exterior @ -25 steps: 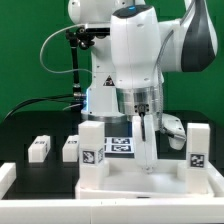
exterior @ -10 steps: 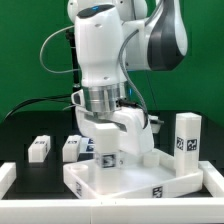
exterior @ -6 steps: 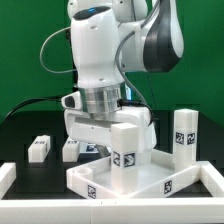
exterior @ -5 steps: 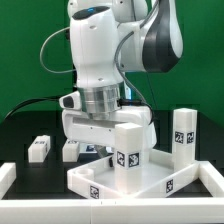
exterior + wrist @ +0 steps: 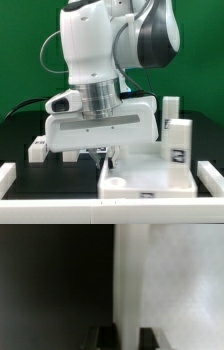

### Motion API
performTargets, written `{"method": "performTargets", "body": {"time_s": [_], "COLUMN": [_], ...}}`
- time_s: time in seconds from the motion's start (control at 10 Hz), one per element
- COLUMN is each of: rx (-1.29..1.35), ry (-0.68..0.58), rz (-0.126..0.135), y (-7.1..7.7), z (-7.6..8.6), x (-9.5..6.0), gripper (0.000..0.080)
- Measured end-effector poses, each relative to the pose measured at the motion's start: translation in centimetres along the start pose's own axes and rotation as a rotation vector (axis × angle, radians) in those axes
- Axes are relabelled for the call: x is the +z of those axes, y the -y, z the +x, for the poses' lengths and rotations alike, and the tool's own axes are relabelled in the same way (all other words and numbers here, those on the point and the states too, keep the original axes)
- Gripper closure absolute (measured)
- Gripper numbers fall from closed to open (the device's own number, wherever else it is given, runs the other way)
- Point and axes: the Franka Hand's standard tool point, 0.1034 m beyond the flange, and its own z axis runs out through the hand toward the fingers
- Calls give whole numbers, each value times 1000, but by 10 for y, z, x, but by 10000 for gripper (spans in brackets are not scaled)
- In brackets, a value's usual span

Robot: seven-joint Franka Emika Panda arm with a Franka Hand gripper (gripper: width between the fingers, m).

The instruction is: Assemble desk

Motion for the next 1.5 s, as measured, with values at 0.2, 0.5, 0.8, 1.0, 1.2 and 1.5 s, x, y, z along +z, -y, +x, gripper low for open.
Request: {"method": "performTargets", "body": {"time_s": [0.2,0.5,0.8,1.0,1.2,1.5], "rx": [-149,-472,-808,-938,-1043,-1346], "ry": [11,-32,-61,-43,-22,-71], "rz": [-17,-73,-106,-128,-146,-224], "y": [-6,-11,-5,-8,-13,13], "z": [-1,15,45,46,45,72], "x": [1,-7,-24,-24,-24,-27], "gripper": [732,732,732,732,732,732]}}
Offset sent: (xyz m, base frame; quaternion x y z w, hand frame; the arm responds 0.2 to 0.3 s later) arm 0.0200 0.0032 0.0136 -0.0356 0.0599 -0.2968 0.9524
